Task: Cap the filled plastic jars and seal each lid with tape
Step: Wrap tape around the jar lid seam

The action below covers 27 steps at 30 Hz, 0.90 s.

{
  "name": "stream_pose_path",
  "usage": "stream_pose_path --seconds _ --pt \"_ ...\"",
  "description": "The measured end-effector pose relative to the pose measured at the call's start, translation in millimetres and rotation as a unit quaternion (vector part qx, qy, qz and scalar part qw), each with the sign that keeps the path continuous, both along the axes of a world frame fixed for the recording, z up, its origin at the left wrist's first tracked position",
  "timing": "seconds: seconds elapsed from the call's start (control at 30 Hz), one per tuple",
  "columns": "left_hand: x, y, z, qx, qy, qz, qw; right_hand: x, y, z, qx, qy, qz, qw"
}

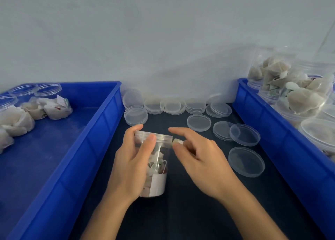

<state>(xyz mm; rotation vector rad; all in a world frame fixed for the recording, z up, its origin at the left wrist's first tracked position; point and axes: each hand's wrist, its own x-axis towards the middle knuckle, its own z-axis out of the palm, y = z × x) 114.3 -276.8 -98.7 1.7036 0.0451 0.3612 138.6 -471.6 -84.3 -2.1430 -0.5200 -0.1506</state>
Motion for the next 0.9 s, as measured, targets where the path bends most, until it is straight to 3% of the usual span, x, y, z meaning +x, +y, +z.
stream_pose_path --seconds 0.47,0.67,0.8,0.9 --pt "0 5 -1 -0.089 0.015 -0.071 0.993 9 -4 -8 0.018 0.032 0.012 0.999" --pt "-2 8 2 -0.028 0.029 -0.093 0.995 4 -3 -3 0.044 0.024 0.012 0.999" --pt "-1 2 4 0.063 0.002 -0.011 0.998 1 -4 1 0.023 0.004 -0.028 0.999" --pt "-1 -2 1 0.069 -0.003 0.027 0.997 -3 3 3 -0.016 -0.02 -0.059 0.998"
